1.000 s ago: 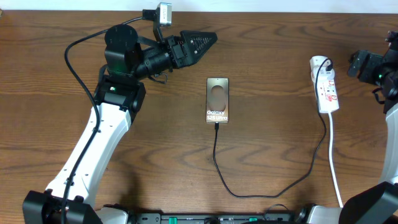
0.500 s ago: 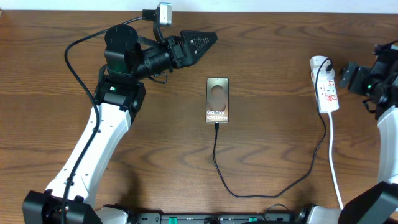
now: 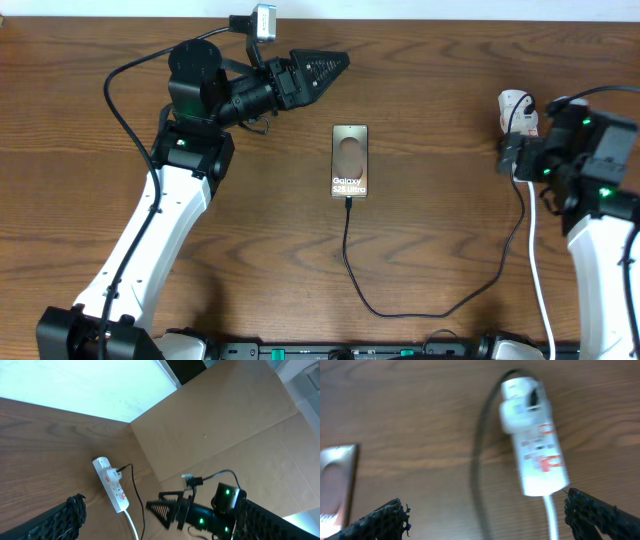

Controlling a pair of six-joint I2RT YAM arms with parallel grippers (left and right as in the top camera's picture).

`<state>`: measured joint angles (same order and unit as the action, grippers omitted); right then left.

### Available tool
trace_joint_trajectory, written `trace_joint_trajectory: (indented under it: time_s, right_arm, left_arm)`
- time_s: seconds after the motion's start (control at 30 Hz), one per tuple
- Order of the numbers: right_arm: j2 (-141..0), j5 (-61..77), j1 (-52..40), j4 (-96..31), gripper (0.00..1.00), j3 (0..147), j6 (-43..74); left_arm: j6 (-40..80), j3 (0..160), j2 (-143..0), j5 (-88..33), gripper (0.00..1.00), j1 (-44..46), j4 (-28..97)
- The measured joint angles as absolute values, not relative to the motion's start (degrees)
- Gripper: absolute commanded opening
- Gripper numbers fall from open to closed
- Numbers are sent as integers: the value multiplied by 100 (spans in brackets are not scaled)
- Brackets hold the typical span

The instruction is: Plug charger to phone and switch on socket

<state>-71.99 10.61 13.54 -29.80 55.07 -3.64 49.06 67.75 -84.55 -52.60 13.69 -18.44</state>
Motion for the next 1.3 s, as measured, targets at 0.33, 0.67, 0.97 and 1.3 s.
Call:
trace_joint_trajectory:
  time_s: [0.33, 0.67, 0.97, 1.3]
  right_arm:
    - [-6816, 1072, 534, -3041, 99, 4923, -364]
    - [-6296, 86, 504, -3194, 99, 4888, -364]
    - [-6189, -666, 443, -3299, 99, 4862, -364]
    - [-5951, -760, 224, -2626, 99, 3865, -473]
  left_arm:
    - [4904, 6775, -8455, -5258, 97, 1369, -1844]
    - [4906, 6775, -8455, -5258, 97, 1369, -1844]
    - [4904, 6775, -8455, -5258, 97, 1369, -1844]
    - [4904, 6775, -8455, -5258, 97, 1369, -1844]
